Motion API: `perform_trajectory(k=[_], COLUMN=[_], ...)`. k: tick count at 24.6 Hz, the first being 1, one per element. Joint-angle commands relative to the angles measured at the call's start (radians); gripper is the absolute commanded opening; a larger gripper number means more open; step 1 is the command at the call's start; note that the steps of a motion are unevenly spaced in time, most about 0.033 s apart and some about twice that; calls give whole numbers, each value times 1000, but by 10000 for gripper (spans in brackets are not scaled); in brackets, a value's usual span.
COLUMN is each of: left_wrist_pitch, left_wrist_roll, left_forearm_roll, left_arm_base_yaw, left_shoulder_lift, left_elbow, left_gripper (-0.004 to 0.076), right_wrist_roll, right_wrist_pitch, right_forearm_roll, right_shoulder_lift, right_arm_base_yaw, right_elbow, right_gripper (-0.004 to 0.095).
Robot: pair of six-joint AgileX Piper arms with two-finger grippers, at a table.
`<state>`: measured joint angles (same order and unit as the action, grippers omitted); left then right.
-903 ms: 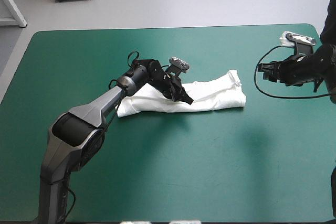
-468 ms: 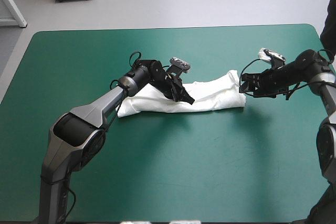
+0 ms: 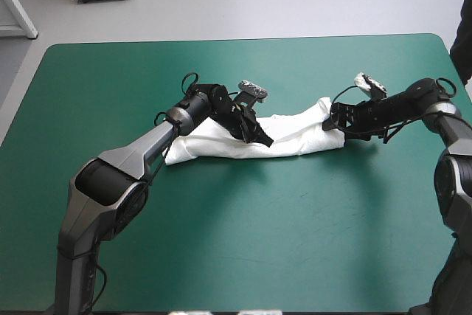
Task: Fold the cloth
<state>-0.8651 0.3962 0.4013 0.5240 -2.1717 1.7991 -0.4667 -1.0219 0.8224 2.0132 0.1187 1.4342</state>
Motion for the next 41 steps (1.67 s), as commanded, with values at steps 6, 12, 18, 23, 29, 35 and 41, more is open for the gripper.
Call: perform_trajectory(k=[6, 12, 18, 23, 29, 35, 41], left_wrist_pitch=[-13, -24, -62, -91, -100, -105, -196], left_wrist_roll=[4, -1, -12, -12, -12, -16, -73], left_forearm_roll=[17, 17, 17, 17, 17, -5, -78], left_arm_base_yaw=[11, 11, 11, 11, 11, 7, -31], left_shoulder_lift=[38, 38, 38, 38, 38, 60, 146], left_elbow=[17, 17, 17, 18, 18, 59, 203], left_gripper=[-10, -10, -10, -10, -10, -10, -10], right_wrist_roll=[-29, -45, -25, 9, 16, 12, 8], right_wrist_pitch=[-29, -34, -172, -223, -223, -220, -214], right_forearm_roll=[2, 58, 121, 126, 126, 129, 129], right_shoulder_lift=[33, 33, 28, -8, -133, -140, -140], right_arm_base_yaw=[-63, -62, -34, -16, 8, 6, -9], right_elbow=[8, 10, 113, 239, 287, 287, 287], right_gripper=[293, -15, -16, -17, -17, -17, -16])
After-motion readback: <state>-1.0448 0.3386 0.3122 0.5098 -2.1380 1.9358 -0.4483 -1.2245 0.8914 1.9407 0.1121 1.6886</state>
